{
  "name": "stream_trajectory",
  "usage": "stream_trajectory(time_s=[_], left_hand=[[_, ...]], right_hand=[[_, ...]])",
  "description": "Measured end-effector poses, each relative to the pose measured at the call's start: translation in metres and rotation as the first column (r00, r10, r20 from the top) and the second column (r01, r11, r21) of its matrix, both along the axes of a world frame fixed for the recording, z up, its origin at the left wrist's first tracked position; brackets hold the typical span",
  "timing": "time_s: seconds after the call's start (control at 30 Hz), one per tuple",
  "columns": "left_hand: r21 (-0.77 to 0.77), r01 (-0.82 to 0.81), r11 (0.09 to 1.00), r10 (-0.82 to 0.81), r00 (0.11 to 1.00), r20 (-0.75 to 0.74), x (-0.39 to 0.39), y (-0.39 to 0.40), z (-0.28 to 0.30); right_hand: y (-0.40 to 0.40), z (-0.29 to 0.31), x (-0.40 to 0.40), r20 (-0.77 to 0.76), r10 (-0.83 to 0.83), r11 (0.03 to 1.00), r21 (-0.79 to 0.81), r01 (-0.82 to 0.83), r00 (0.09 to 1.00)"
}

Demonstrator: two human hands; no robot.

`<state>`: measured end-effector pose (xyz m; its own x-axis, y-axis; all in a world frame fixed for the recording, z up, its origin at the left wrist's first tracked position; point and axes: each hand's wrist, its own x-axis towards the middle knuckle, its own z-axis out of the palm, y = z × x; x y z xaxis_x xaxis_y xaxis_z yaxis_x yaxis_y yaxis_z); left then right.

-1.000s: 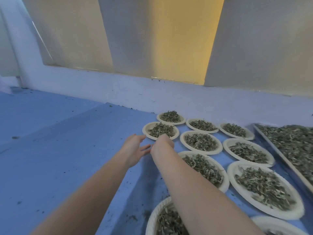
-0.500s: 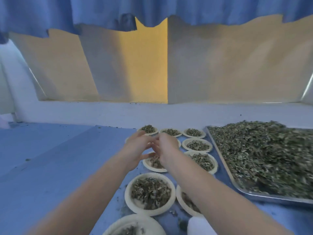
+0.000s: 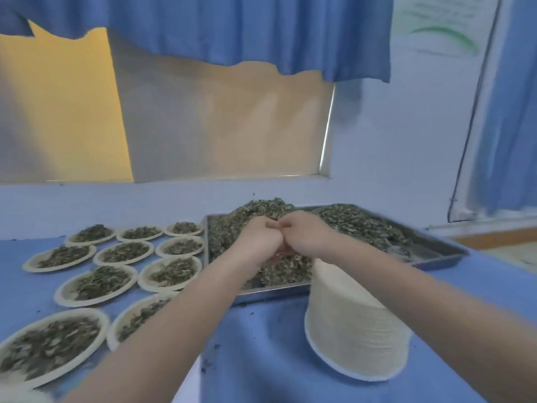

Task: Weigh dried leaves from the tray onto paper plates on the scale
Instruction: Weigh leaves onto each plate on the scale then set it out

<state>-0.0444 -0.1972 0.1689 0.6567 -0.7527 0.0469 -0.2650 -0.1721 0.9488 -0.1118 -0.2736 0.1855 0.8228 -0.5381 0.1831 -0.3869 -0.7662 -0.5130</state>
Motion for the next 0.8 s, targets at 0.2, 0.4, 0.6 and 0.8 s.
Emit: stream_trajectory(time_s=[0.2,0.4,0.6,0.8], left_hand=[[0.203,0.040,0.978,-0.117,0.916,0.383,-0.062,-0.080,-0.035],[0.416,-0.220,0.883,-0.117,0.755,0.646,-0.074,-0.103,-0.049],[0.509,-0.185,0.841,-0.198,0.769,0.608,-0.046,-0.097,-0.035],[0.389,-0.215,0.896,-0.131,0.709,0.693,-0.039,-0.096,-0.010]], right_hand=[[-0.077,-0.015,-0.085,-0.191,-0.077,0.971,-0.237,0.031,0.979],[-0.126,-0.047,-0.109,-0.282,-0.307,0.923,-0.322,0.212,0.909],[-0.128,-0.050,-0.111,-0.211,-0.388,0.912,-0.226,0.341,0.897],[-0.118,-0.016,-0.096,-0.191,-0.438,0.874,-0.321,0.366,0.879]])
